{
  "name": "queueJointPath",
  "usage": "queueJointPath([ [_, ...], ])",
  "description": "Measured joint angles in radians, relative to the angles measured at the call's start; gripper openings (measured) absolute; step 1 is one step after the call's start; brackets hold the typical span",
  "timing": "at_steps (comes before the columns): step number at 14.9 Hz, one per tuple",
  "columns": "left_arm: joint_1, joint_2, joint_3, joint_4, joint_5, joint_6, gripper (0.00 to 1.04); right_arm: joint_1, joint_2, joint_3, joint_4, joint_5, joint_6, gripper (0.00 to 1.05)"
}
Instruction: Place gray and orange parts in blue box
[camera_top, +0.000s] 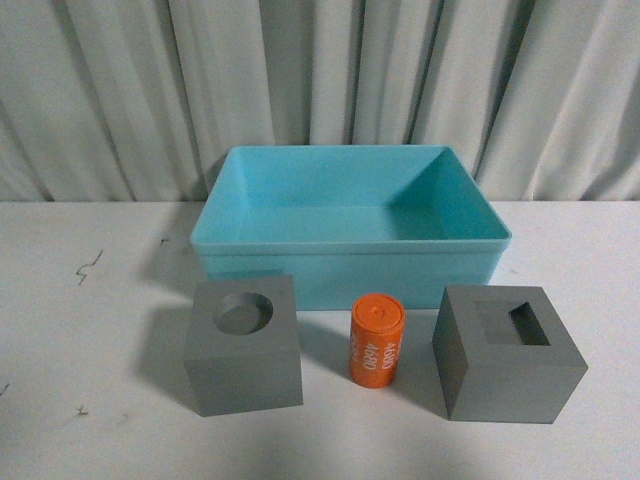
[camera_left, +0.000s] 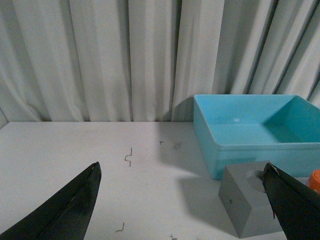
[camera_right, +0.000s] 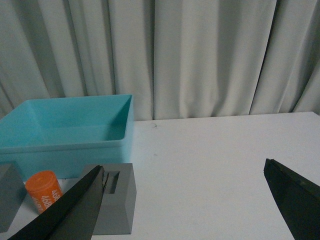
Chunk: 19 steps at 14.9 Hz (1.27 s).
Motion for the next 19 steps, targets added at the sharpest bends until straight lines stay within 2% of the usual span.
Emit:
queueJointPath([
  [14,0.0,0.0,0.0,0.0,0.0,0.0,0.98,0.0,0.0,0.0,0.0,0.0,0.0,0.98],
  [15,0.0,0.0,0.0,0.0,0.0,0.0,0.98,-0.013,0.056,0.055,-0.17,-0.038,0.033,0.98],
  [16,0.0,0.0,0.0,0.0,0.002,0.0,0.98,-0.068,0.318,0.159,-0.245,-0.095,0.079,0.98],
  [18,0.0,0.0,0.0,0.0,0.0,0.0,0.98,-0.158,0.672,0.333,-0.027,-0.201,0.073,0.98],
  [19,0.0,0.0,0.0,0.0,0.0,0.0,0.98,-0.153,0.834,0.43,0.048,-0.263,0.027,0.98],
])
